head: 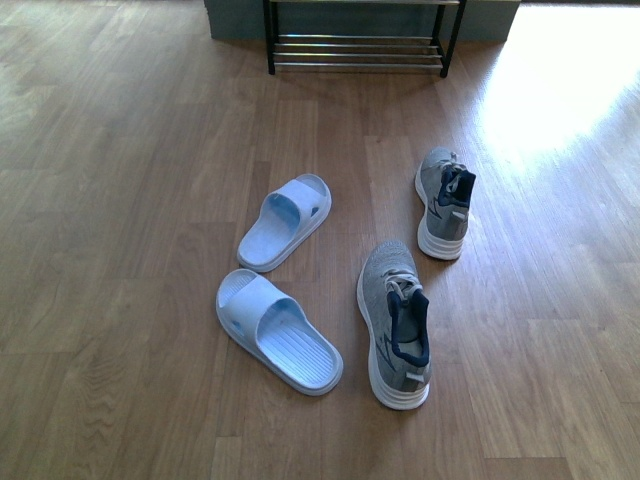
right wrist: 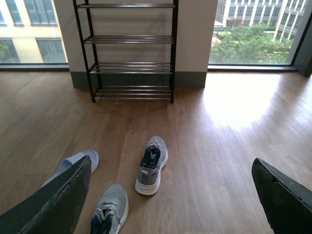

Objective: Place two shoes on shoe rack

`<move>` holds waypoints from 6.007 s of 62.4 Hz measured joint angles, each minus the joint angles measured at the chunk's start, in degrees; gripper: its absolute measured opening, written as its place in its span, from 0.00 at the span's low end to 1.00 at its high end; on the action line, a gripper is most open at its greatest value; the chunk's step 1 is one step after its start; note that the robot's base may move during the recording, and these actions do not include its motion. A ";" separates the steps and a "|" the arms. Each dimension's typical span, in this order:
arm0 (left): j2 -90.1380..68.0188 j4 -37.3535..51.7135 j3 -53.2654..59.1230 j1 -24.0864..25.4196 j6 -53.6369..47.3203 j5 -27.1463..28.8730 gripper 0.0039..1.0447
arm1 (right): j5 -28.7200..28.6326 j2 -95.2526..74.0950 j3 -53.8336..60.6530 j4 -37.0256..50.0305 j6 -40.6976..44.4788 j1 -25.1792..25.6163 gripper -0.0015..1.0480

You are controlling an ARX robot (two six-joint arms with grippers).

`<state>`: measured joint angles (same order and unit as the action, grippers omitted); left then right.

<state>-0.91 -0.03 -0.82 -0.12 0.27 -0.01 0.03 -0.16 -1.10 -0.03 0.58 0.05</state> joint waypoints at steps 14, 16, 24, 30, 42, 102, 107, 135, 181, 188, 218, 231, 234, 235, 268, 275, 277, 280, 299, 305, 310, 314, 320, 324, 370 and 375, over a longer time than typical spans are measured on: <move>0.00 0.02 0.00 0.00 0.00 0.02 0.91 | 0.00 0.00 0.00 0.00 0.00 0.00 0.91; 0.00 0.00 0.00 0.00 0.00 0.00 0.91 | 0.00 0.00 0.00 0.00 0.00 0.00 0.91; 0.00 0.00 0.00 0.00 0.00 0.02 0.91 | 0.00 0.00 0.00 0.00 0.00 0.00 0.91; 0.00 0.02 0.00 0.00 0.00 0.00 0.91 | 0.00 0.00 0.00 0.00 0.00 0.00 0.91; 0.00 0.02 0.00 0.00 0.00 0.00 0.91 | 0.00 0.00 0.00 0.00 0.00 0.00 0.91; 0.00 0.00 0.00 0.00 0.00 0.00 0.91 | 0.00 0.00 0.00 0.00 0.00 0.00 0.91; 0.00 0.00 0.00 0.00 0.00 0.00 0.91 | 0.00 0.00 0.00 0.00 0.00 0.00 0.91; 0.00 0.00 0.00 0.00 0.00 0.00 0.91 | 0.00 0.00 0.00 0.00 0.00 0.00 0.91; 0.00 0.02 0.00 0.00 0.00 0.00 0.91 | 0.00 0.00 0.00 0.00 0.00 0.00 0.91; 0.00 0.00 0.00 0.00 0.00 0.02 0.91 | 0.00 0.00 0.00 0.00 0.00 0.00 0.91; 0.00 0.00 0.00 0.00 0.00 0.02 0.91 | 0.00 0.00 0.00 0.00 0.00 0.00 0.91; 0.00 0.02 0.00 0.00 0.00 0.02 0.91 | 0.00 0.00 0.00 0.00 0.00 0.00 0.91; 0.00 0.00 0.00 0.00 0.00 0.00 0.91 | 0.00 0.00 0.00 0.00 0.00 0.00 0.91; 0.00 0.00 0.00 0.00 0.00 0.00 0.91 | 0.00 0.00 0.00 0.00 0.00 0.00 0.91; 0.00 0.00 0.00 0.00 0.00 0.00 0.91 | 0.00 0.00 0.00 0.00 0.00 0.00 0.91; 0.00 0.00 0.00 0.00 0.00 0.20 0.91 | -0.24 0.00 0.00 0.00 0.00 0.00 0.91; 0.00 0.00 0.00 0.00 0.00 0.15 0.91 | -0.20 0.00 0.00 0.00 0.00 0.00 0.91; 0.00 0.00 0.00 0.00 0.00 0.13 0.91 | -0.22 0.00 0.00 0.00 0.00 0.00 0.91; 0.00 0.00 0.00 0.02 0.00 -0.04 0.91 | 0.17 0.00 0.00 0.00 -0.02 -0.02 0.91; -4.66 -8.55 -3.30 -3.19 8.15 10.19 0.91 | 0.22 0.00 0.00 0.00 -0.02 -0.02 0.91; -19.08 -11.98 -9.29 -4.55 23.04 19.43 0.91 | -0.02 0.00 0.00 0.00 -0.02 -0.02 0.91; -29.81 -7.13 -12.63 -3.89 31.80 18.82 0.91 | -0.04 0.00 0.00 0.00 -0.02 -0.02 0.91; -47.36 1.68 -19.08 -3.91 36.30 11.26 0.91 | -0.02 0.00 0.00 0.00 -0.02 -0.02 0.91; -57.42 4.68 -22.62 -4.87 36.48 7.96 0.91 | -0.02 0.00 0.00 0.00 -0.02 -0.02 0.91; -133.37 10.88 -61.22 -13.60 27.10 -22.99 0.91 | -0.02 0.00 0.00 0.00 0.00 -0.02 0.91; -138.86 8.85 -66.62 -14.67 27.45 -25.09 0.91 | -0.02 0.00 0.00 0.00 -0.02 -0.02 0.91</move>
<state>-139.76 8.82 -67.44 -14.79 27.73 -25.10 0.01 -0.16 -1.10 -0.03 0.56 0.03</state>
